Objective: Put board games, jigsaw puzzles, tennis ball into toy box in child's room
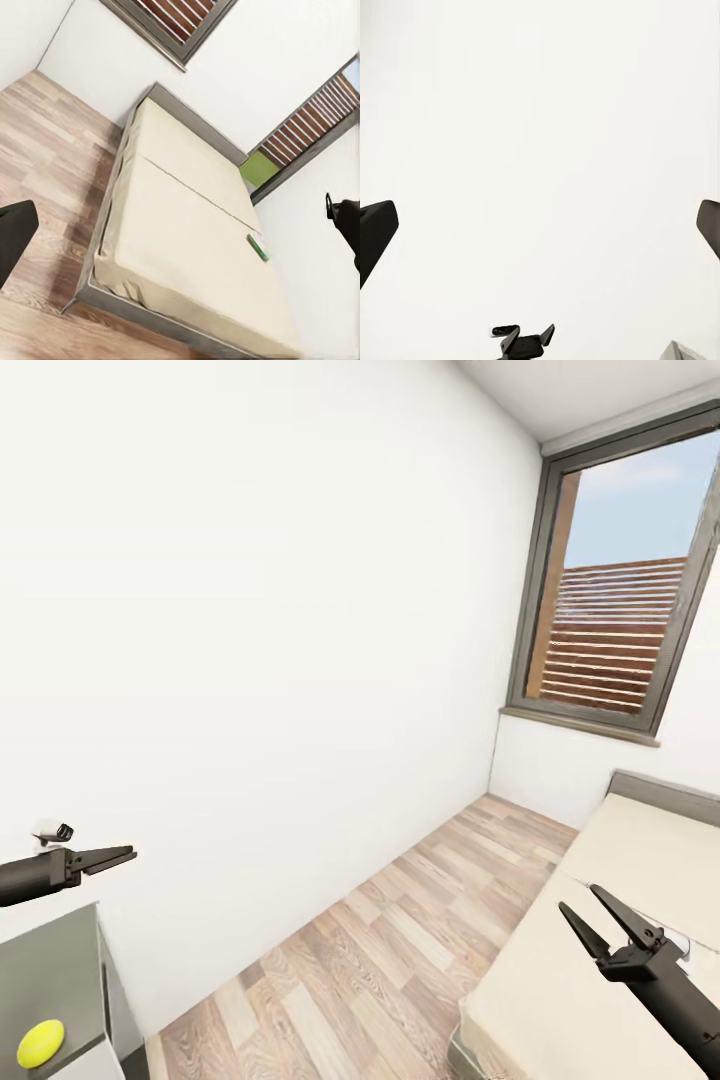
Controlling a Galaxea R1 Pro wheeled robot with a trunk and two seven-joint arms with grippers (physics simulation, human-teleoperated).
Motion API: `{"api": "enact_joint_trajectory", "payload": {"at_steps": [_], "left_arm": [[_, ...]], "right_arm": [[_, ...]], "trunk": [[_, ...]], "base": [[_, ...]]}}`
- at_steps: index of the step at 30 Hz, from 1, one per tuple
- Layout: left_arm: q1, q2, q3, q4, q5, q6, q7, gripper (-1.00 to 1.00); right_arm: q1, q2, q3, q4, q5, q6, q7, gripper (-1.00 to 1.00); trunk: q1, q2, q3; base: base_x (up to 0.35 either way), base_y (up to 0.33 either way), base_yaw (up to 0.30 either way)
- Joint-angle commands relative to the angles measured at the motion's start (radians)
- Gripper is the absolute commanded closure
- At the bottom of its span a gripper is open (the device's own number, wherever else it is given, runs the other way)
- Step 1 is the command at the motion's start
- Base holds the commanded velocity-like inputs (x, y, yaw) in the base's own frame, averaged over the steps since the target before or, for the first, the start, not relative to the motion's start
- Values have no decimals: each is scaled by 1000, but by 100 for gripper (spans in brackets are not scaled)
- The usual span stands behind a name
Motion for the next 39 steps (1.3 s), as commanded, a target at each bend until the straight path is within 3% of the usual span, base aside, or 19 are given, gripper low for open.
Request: {"api": "enact_joint_trajectory", "payload": {"at_steps": [1, 23, 39], "left_arm": [[0, 0, 0, 0, 0, 11, -4, -100], [0, 0, 0, 0, 0, 11, -4, -100], [0, 0, 0, 0, 0, 11, -4, -100]], "right_arm": [[0, 0, 0, 0, -1, 4, 2, -100], [0, 0, -1, 0, -1, 4, 2, -100], [0, 0, -1, 0, -1, 3, 0, -100]], "trunk": [[0, 0, 0], [0, 0, 0], [0, 0, 0]], "base": [[0, 0, -279], [0, -7, -279], [0, -154, -279]]}}
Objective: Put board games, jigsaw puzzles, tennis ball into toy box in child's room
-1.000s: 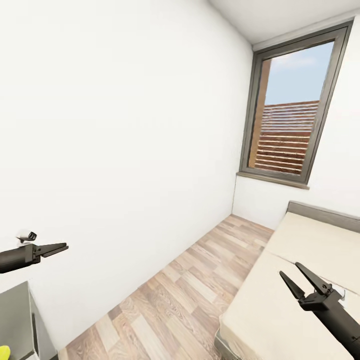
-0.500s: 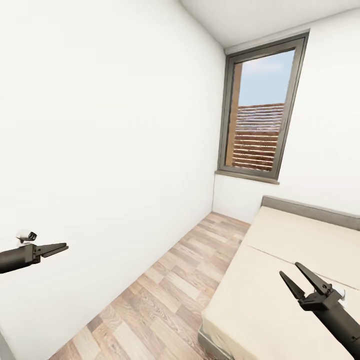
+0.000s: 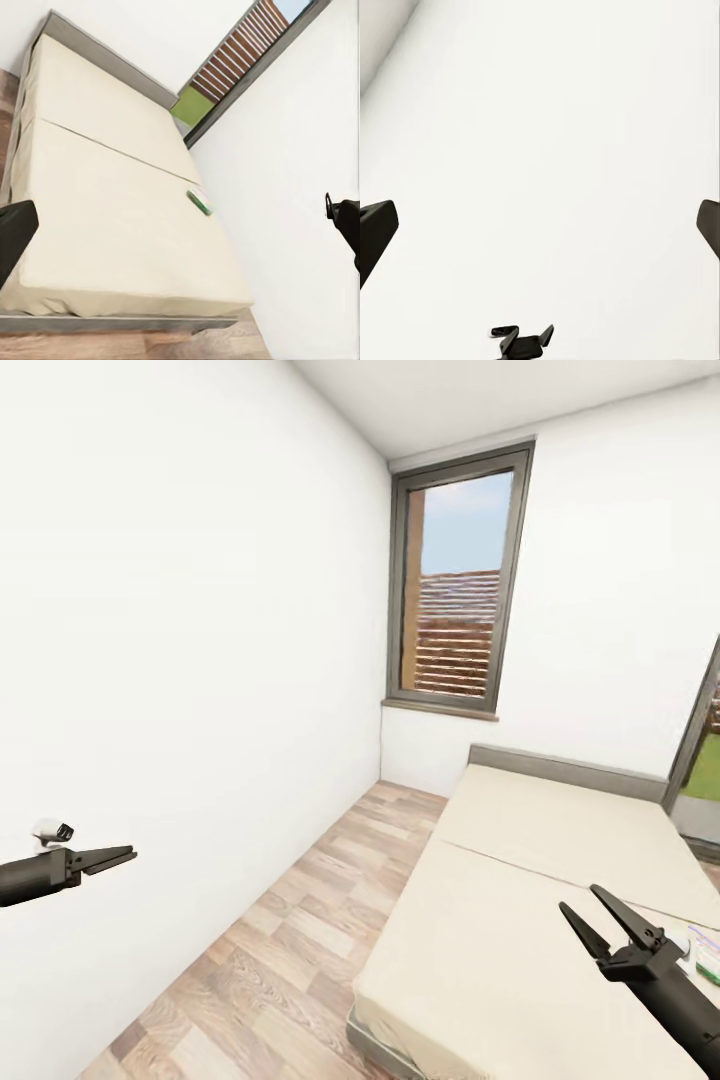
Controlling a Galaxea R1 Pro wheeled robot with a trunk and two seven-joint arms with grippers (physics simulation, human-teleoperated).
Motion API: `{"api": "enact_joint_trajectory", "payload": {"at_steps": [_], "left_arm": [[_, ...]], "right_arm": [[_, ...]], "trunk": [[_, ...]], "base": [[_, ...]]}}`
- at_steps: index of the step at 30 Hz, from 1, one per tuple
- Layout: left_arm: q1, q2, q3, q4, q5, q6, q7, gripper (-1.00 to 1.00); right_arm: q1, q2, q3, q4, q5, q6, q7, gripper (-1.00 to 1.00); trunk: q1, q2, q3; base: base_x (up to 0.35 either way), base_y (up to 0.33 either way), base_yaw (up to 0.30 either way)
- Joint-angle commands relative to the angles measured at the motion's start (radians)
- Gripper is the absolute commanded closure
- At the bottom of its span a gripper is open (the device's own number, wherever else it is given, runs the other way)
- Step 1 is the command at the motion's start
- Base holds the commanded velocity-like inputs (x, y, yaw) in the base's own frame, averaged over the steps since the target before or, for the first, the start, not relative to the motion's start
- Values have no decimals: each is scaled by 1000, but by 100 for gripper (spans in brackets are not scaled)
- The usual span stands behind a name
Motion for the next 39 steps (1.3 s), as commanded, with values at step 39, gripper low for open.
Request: {"api": "enact_joint_trajectory", "payload": {"at_steps": [39], "left_arm": [[0, -21, -1, -2, -2, 11, -4, -100]], "right_arm": [[0, 4, -10, -7, -1, 1, -142, -100]], "trunk": [[1, -1, -13]], "base": [[0, -257, -38]]}}
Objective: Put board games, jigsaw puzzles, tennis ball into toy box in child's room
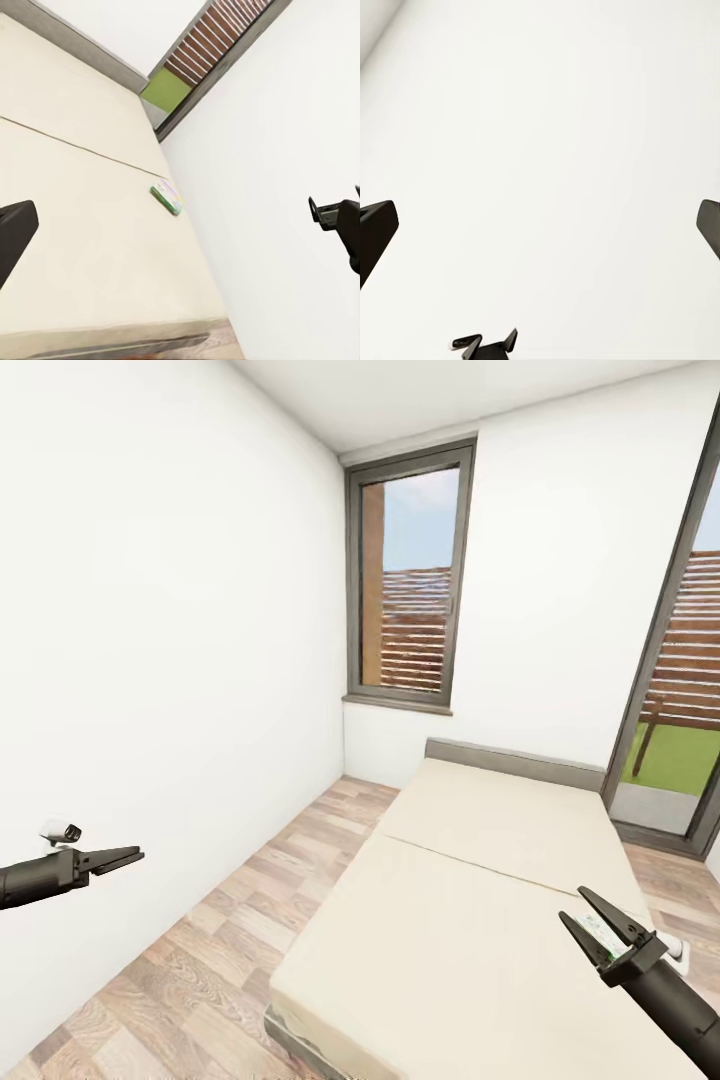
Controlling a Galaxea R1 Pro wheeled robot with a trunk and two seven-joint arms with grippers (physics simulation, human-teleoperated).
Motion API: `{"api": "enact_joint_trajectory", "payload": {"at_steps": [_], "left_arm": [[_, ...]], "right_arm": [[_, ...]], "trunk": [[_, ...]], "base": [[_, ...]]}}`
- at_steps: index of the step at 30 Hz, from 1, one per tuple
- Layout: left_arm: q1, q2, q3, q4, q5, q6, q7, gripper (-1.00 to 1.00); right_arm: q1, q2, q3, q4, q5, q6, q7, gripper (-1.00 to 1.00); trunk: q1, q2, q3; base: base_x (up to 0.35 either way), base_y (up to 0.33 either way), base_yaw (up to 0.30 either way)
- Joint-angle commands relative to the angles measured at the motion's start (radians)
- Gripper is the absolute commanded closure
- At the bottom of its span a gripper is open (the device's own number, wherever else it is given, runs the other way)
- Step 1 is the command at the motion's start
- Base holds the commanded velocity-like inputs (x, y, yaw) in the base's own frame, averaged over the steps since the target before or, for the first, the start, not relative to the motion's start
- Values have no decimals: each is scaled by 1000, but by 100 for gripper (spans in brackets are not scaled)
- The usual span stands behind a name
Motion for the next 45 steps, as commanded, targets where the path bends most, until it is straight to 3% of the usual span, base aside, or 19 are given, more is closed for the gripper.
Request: {"api": "enact_joint_trajectory", "payload": {"at_steps": [1, 17, 45], "left_arm": [[0, 0, 0, 0, -1, 11, -4, -100], [0, 0, 0, 0, -1, 11, -4, -100], [0, 1, 4, 0, -1, 15, -4, -100]], "right_arm": [[0, 0, -2, 1, 0, 5, 2, -100], [0, -1, -4, 9, -1, 5, 3, -100], [0, -1, -4, 9, -3, 6, 10, -100]], "trunk": [[0, -1, -2], [0, -1, -26], [0, -1, -23]], "base": [[0, -268, 88], [0, -229, -9], [0, -11, -264]]}}
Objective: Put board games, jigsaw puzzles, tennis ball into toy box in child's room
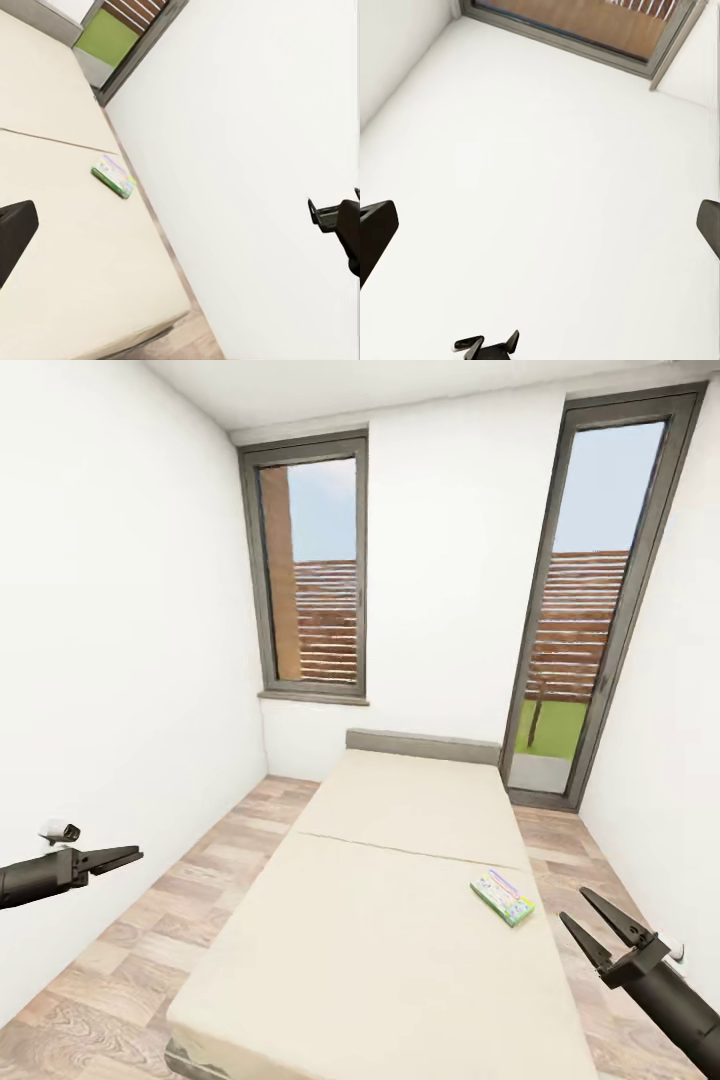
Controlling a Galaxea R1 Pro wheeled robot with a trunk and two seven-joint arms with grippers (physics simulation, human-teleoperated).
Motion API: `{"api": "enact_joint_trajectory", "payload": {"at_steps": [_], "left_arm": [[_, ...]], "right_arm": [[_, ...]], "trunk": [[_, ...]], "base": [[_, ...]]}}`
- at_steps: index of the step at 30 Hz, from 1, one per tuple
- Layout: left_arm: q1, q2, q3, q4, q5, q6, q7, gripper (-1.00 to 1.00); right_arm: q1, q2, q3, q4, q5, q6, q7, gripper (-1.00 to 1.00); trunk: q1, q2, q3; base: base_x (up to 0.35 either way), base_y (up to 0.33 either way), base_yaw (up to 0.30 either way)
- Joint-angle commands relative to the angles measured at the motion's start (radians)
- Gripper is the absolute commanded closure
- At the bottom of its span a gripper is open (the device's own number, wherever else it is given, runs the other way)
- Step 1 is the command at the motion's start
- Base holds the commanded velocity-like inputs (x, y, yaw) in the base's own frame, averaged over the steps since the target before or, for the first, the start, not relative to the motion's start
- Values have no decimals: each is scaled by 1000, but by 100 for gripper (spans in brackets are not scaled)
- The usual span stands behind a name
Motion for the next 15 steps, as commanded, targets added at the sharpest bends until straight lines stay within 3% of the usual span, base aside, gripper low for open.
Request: {"api": "enact_joint_trajectory", "payload": {"at_steps": [1, 15], "left_arm": [[0, 0, 0, 0, 0, 12, -4, -100], [0, 0, -3, 0, 0, 20, -4, -100]], "right_arm": [[0, 0, -1, 0, 0, 5, 2, -100], [0, 0, -5, 0, 0, 4, -3, -100]], "trunk": [[0, 0, 0], [0, 0, 6]], "base": [[0, 0, -280], [0, 0, -266]]}}
